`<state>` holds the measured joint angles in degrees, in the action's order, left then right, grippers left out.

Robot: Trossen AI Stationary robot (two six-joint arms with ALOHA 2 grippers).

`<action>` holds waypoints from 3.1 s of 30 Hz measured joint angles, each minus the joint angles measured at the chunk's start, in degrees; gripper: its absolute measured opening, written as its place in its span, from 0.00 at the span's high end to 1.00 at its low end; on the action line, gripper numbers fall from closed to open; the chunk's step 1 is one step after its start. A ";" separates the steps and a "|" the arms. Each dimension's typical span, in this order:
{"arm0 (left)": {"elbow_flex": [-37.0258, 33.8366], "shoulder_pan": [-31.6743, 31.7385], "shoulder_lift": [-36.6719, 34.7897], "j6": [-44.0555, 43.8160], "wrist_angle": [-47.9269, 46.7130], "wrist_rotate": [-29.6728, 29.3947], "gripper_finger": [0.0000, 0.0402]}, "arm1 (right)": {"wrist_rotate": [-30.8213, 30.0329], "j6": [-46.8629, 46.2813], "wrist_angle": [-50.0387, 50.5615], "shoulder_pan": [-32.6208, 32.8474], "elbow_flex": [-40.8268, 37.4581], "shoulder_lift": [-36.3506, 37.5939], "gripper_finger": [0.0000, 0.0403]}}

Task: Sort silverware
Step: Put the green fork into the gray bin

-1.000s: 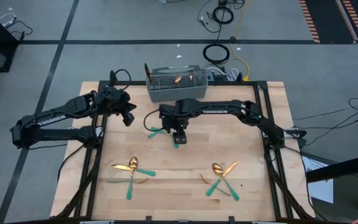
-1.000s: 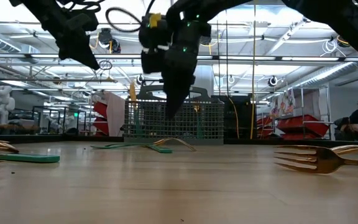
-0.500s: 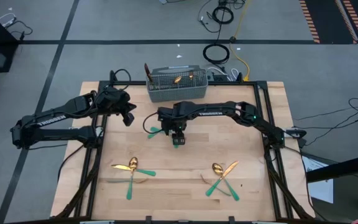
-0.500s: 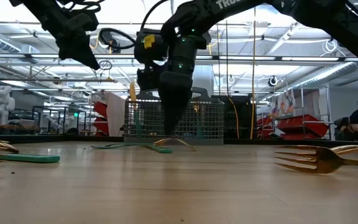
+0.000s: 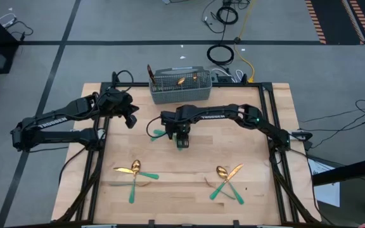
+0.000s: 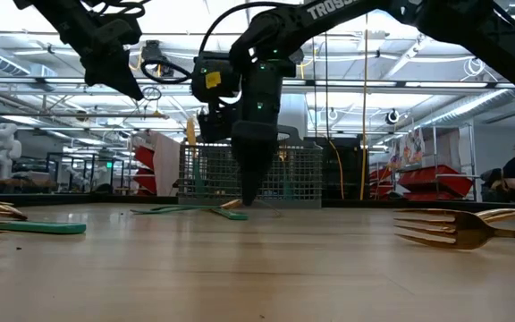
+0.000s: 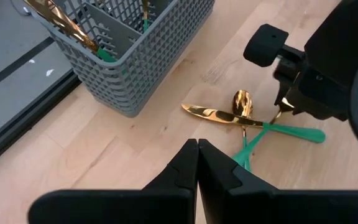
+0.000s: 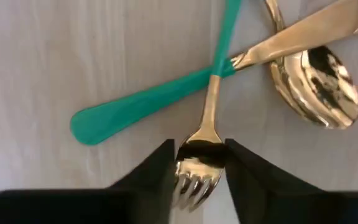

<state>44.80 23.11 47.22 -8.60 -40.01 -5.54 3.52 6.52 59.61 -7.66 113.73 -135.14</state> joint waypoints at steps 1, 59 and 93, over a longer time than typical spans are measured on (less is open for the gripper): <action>0.00 0.00 0.00 0.00 0.00 0.00 0.97 | 0.02 -0.03 0.12 0.00 0.03 0.04 0.84; 0.00 0.00 0.00 0.00 0.02 -0.51 0.97 | -35.57 1.50 19.85 -1.47 0.00 24.79 1.00; 0.00 -0.01 0.00 -0.07 0.00 -0.53 0.97 | -3.13 -10.82 -11.56 -11.87 -53.12 33.99 0.40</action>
<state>44.80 23.11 47.22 -8.67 -40.01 -6.07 0.39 -4.30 48.05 -19.53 60.61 -101.15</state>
